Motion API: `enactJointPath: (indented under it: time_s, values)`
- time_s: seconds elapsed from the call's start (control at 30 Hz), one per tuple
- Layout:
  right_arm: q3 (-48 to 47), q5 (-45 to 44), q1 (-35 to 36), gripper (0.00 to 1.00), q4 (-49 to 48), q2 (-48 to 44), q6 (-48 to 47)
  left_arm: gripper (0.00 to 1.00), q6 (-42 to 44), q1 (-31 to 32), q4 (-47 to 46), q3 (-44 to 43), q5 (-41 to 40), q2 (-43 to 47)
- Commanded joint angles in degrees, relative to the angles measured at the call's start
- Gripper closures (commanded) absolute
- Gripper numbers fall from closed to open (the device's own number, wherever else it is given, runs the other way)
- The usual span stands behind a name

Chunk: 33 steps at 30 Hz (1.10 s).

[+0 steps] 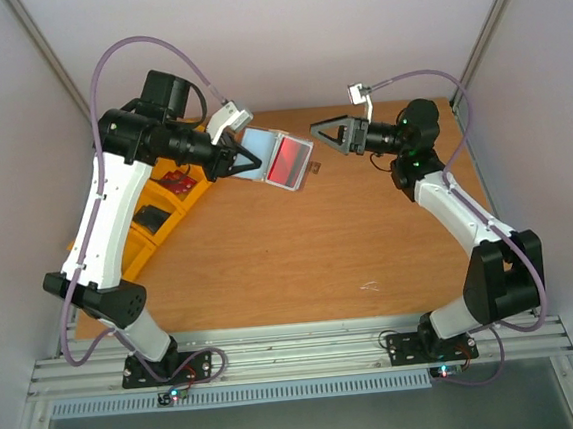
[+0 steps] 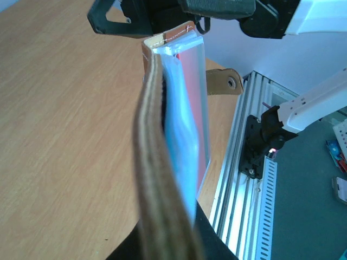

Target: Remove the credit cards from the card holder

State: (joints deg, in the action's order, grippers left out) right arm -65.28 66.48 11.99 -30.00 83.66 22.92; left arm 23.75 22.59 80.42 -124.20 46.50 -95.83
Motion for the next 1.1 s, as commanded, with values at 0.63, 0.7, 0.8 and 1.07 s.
enactJointPath:
  time_s: [0.63,0.7,0.8,1.07]
  values:
    - [-3.90,0.70,5.74,0.32,27.95,-8.73,-16.03,1.00,1.19,0.35,2.02,-2.79,2.10,1.31]
    - [-5.05,-1.46,6.57,0.35,34.31,-9.19,-21.32,1.00,0.83,0.35,2.06,-3.13,2.94,1.14]
    - [-5.25,-1.33,6.64,0.39,34.93,-9.34,-21.30,1.00,1.09,0.35,2.36,-2.99,4.23,1.15]
    - [-5.89,-0.29,7.09,0.98,37.09,-9.69,-21.95,1.00,1.12,0.36,2.13,-2.20,3.01,1.46]
